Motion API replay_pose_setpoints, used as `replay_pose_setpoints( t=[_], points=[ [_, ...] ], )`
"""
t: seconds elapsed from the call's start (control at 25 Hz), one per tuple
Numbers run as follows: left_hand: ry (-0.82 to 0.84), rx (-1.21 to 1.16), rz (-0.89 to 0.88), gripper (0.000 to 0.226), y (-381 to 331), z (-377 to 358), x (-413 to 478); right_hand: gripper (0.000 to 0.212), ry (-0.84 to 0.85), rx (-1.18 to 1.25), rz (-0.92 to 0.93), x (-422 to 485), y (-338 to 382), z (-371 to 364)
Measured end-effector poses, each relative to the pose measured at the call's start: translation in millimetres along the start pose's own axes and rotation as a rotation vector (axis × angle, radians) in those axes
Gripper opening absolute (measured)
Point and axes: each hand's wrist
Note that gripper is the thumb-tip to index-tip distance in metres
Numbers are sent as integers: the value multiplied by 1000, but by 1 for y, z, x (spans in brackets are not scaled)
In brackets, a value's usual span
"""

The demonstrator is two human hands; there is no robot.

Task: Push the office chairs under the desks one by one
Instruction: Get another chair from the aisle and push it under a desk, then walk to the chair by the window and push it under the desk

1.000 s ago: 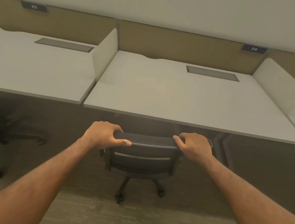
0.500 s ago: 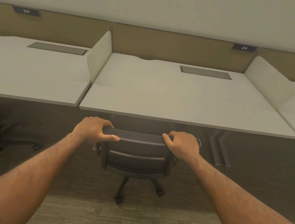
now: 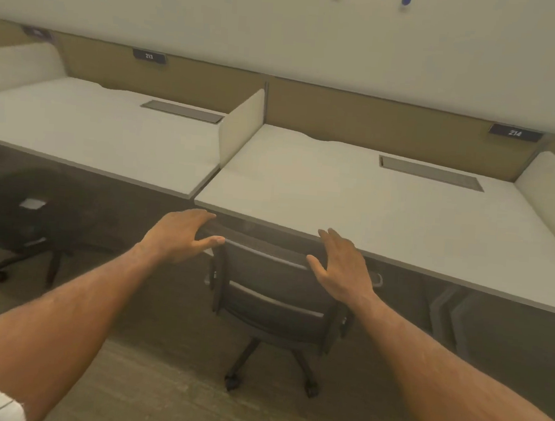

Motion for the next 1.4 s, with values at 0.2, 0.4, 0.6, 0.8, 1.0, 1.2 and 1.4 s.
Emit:
replay_pose_setpoints(
  t=[0.2, 0.4, 0.6, 0.8, 1.0, 1.2, 1.4],
  points=[
    [-142, 102, 248, 89, 18, 32, -79, 85, 40, 37, 197, 14, 46, 0],
    [-233, 210, 474, 103, 46, 50, -181, 93, 85, 39, 432, 28, 132, -20],
    [-283, 267, 636, 118, 91, 64, -258, 99, 100, 54, 639, 34, 243, -52],
    [-279, 280, 802, 119, 159, 53, -335, 103, 151, 23, 796, 36, 364, -101],
    [-230, 292, 875, 122, 242, 50, -404, 106, 180, 3, 853, 25, 475, -153],
    [-164, 314, 908, 121, 319, 55, -462, 105, 189, -29, 867, 20, 582, -195],
    [-141, 309, 999, 120, 397, 59, -492, 103, 213, -43, 939, 37, 672, -238]
  ],
)
Point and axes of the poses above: each hand's wrist, its own x-axis towards the middle knuckle, its own z-axis out of the back of the hand, y = z × x, and after that the axes turned 3 degrees about x, right-handed
